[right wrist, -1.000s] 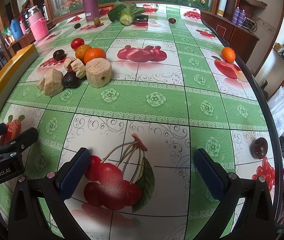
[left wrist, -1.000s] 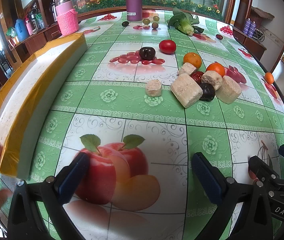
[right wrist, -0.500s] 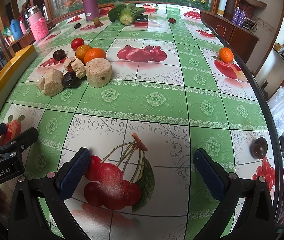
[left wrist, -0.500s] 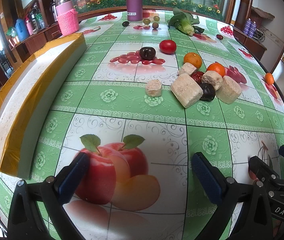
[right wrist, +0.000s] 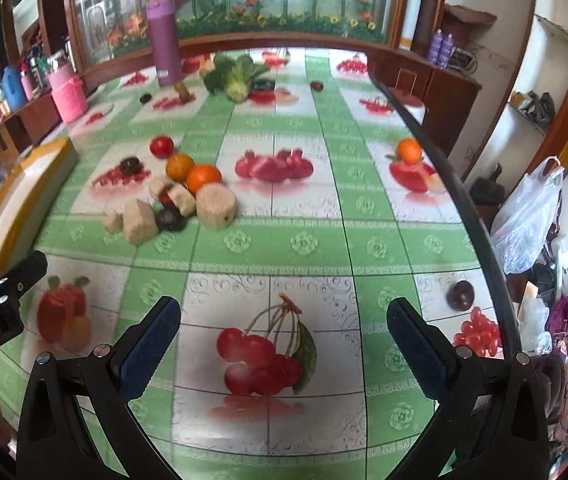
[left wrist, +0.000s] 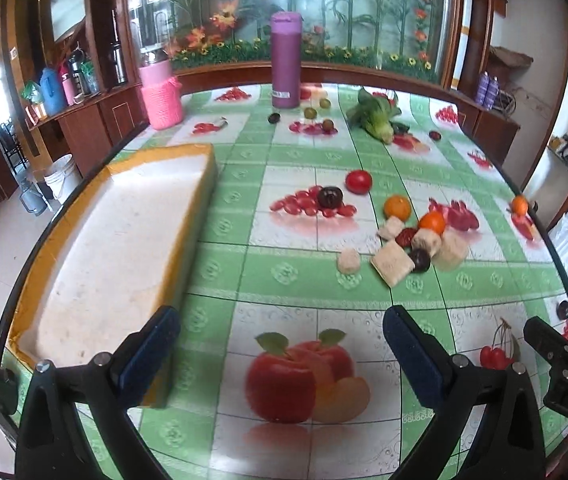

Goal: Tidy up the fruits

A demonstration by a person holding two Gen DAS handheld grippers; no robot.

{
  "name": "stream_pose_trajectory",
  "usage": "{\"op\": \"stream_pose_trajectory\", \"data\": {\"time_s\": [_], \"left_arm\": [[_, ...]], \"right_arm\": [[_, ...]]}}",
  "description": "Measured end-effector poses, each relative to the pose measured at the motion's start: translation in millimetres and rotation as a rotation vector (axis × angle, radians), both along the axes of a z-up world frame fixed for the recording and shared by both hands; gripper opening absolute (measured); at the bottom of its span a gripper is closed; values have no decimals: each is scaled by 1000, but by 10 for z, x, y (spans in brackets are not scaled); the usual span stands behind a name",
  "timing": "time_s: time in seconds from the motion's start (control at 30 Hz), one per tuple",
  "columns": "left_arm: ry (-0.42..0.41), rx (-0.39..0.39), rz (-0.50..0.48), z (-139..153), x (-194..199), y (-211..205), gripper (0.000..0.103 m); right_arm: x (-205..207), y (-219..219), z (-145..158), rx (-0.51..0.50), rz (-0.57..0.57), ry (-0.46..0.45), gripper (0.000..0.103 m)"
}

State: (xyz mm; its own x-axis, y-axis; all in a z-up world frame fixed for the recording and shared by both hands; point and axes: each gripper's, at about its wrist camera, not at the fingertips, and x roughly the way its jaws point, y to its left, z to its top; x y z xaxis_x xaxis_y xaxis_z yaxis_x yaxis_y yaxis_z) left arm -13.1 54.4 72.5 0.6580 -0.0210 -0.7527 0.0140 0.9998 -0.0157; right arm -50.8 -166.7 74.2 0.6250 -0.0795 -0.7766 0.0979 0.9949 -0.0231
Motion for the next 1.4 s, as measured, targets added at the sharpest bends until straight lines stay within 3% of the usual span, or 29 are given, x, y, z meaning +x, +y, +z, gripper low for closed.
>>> {"op": "stream_pose_trajectory", "data": {"time_s": [0.3, 1.4], "left_arm": [[-44, -10, -19, 114, -93, 41, 103], [-84, 2, -15, 120, -53, 97, 103]], "right_arm": [[-121, 305, 95, -51, 39, -55, 103], [-194, 318, 169, -65, 30, -90, 103]]}}
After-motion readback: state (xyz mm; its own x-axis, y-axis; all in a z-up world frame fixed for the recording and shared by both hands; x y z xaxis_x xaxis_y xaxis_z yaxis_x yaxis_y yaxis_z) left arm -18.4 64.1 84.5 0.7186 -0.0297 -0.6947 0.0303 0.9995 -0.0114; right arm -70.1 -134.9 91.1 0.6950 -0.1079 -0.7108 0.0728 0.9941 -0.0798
